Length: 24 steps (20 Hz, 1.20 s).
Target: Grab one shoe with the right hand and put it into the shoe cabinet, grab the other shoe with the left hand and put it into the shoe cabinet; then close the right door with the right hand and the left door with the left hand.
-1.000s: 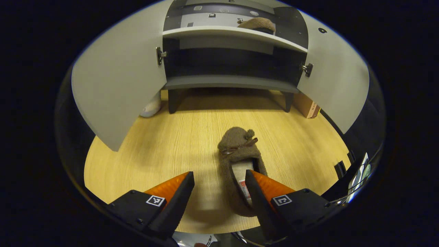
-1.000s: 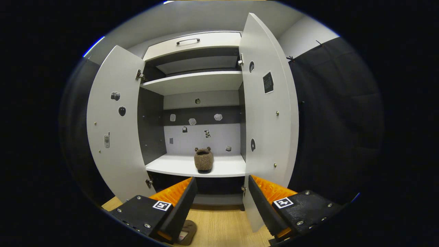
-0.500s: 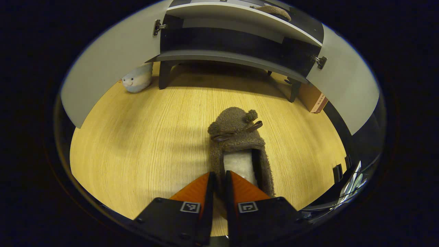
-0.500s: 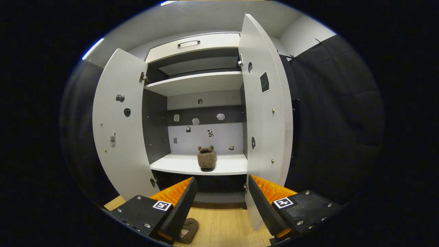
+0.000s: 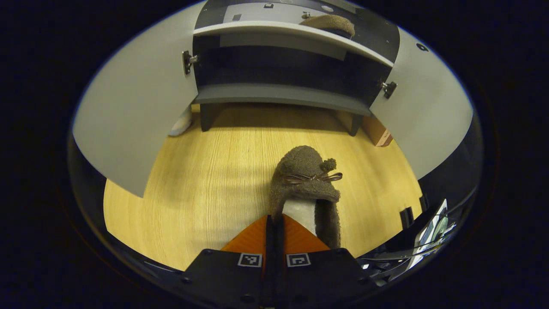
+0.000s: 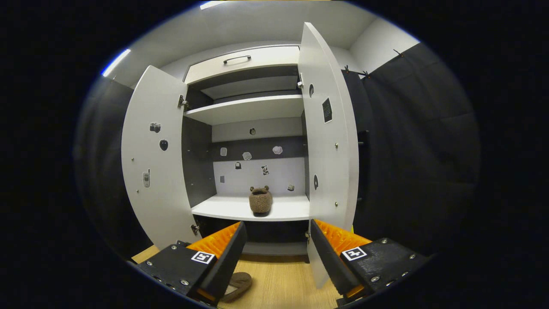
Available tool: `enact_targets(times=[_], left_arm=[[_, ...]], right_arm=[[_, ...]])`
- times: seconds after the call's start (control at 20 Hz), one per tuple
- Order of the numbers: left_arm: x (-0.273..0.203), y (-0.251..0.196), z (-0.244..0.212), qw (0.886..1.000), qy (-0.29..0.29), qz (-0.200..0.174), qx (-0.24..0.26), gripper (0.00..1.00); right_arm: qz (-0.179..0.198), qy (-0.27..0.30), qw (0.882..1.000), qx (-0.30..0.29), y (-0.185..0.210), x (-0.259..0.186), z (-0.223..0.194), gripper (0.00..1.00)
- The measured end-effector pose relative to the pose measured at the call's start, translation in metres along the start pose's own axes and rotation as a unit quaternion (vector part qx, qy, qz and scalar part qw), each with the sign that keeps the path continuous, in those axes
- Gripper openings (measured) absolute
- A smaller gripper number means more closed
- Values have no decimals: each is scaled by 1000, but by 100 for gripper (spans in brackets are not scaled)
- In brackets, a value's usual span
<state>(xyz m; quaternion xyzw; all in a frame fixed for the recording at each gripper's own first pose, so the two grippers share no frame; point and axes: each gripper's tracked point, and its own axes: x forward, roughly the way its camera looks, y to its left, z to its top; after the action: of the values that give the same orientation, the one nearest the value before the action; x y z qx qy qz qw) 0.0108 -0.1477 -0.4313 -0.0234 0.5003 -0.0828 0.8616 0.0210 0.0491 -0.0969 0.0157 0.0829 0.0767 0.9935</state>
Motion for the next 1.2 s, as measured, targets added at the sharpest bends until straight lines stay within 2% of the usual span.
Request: enact_targets(times=[0.3, 0.6, 0.9, 1.2], left_arm=[[-74, 6, 107, 996, -85, 2, -17, 7], [-108, 7, 209, 986, -164, 6, -26, 7], [-109, 3, 305, 975, -219, 11, -35, 6], [-78, 12, 392, 970, -238, 26, -45, 6]], right_arm=[[10, 5, 1000, 10, 4, 0, -5, 92], [23, 6, 1000, 12, 12, 1, -2, 92], [19, 5, 1000, 12, 5, 8, 4, 92], [9, 1, 1000, 15, -6, 25, 13, 92]])
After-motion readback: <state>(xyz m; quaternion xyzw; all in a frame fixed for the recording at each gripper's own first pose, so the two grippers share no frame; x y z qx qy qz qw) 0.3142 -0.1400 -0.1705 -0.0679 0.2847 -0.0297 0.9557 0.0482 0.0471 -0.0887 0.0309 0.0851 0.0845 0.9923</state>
